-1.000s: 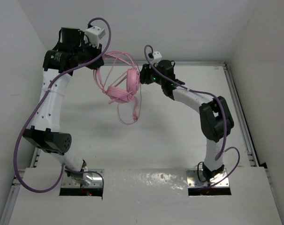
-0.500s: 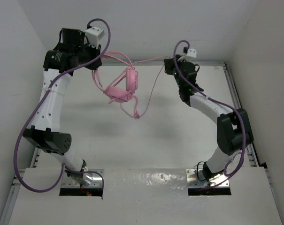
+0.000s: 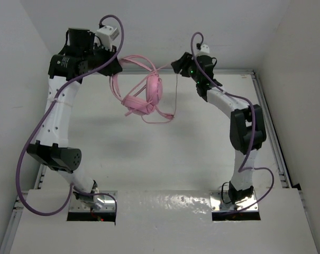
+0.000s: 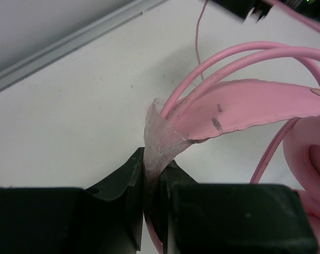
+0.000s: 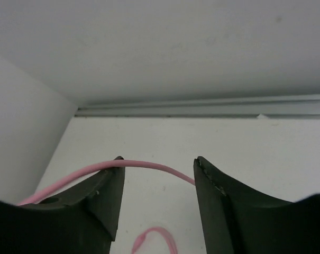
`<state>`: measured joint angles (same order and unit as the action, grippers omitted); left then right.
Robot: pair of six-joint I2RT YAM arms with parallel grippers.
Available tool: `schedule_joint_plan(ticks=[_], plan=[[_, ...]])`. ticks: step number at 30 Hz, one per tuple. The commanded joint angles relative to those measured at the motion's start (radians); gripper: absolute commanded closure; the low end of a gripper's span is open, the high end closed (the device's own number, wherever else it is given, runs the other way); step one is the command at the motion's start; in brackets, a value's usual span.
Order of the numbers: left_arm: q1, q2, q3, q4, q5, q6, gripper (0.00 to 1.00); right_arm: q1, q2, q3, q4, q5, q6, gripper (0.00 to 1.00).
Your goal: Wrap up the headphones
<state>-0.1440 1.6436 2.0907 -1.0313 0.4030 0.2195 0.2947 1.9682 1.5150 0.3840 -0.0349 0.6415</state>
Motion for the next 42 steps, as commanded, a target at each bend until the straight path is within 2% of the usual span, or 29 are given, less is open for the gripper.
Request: schedule_joint_plan(ticks=[1, 2, 6, 12, 18, 20, 21, 22, 23, 24, 25, 26, 28, 32, 38, 42], plan=[[0.006, 0.001, 0.144, 0.12, 0.119, -0.143, 1.0, 0.041, 0.095, 0.047, -0.059, -0.184, 0.031, 0.45], [0.007, 0.005, 0.184, 0.137, 0.103, -0.157, 1.0, 0.081, 0.106, 0.042, -0.051, -0.172, 0.015, 0.37], [0.006, 0.024, 0.249, 0.16, 0.06, -0.207, 1.0, 0.162, 0.173, 0.095, -0.063, -0.064, -0.045, 0.3], [0.014, 0.051, 0.347, 0.195, 0.008, -0.281, 1.0, 0.211, 0.309, 0.231, -0.245, 0.12, -0.094, 0.29], [0.03, 0.076, 0.37, 0.214, 0.017, -0.325, 1.0, 0.231, 0.317, 0.146, -0.27, 0.219, -0.124, 0.3], [0.043, 0.085, 0.381, 0.217, 0.019, -0.331, 1.0, 0.233, 0.317, 0.131, -0.269, 0.224, -0.152, 0.38], [0.049, 0.09, 0.384, 0.22, 0.02, -0.336, 1.0, 0.233, 0.322, 0.132, -0.287, 0.228, -0.175, 0.46], [0.056, 0.096, 0.387, 0.226, 0.022, -0.341, 1.0, 0.238, 0.325, 0.134, -0.301, 0.233, -0.186, 0.55], [0.073, 0.099, 0.387, 0.232, 0.025, -0.367, 1.0, 0.239, 0.325, 0.134, -0.312, 0.233, -0.196, 0.71], [0.087, 0.104, 0.385, 0.238, 0.025, -0.382, 1.0, 0.242, 0.324, 0.129, -0.327, 0.233, -0.215, 0.78], [0.121, 0.111, 0.375, 0.253, 0.031, -0.428, 1.0, 0.254, 0.313, 0.108, -0.327, 0.224, -0.224, 0.92], [0.141, 0.116, 0.362, 0.266, 0.043, -0.454, 1.0, 0.262, 0.305, 0.091, -0.324, 0.218, -0.235, 0.98], [0.199, 0.124, 0.301, 0.315, 0.092, -0.517, 1.0, 0.297, 0.276, 0.034, -0.291, 0.211, -0.269, 1.0], [0.317, 0.142, 0.21, 0.387, 0.108, -0.666, 1.0, 0.392, 0.226, -0.012, -0.273, 0.074, -0.345, 1.0], [0.383, 0.171, 0.143, 0.464, 0.016, -0.713, 1.0, 0.595, 0.13, -0.088, -0.269, -0.074, -0.411, 1.0], [0.396, 0.173, 0.085, 0.503, -0.023, -0.717, 1.0, 0.676, 0.129, -0.018, -0.325, -0.146, -0.414, 1.0]])
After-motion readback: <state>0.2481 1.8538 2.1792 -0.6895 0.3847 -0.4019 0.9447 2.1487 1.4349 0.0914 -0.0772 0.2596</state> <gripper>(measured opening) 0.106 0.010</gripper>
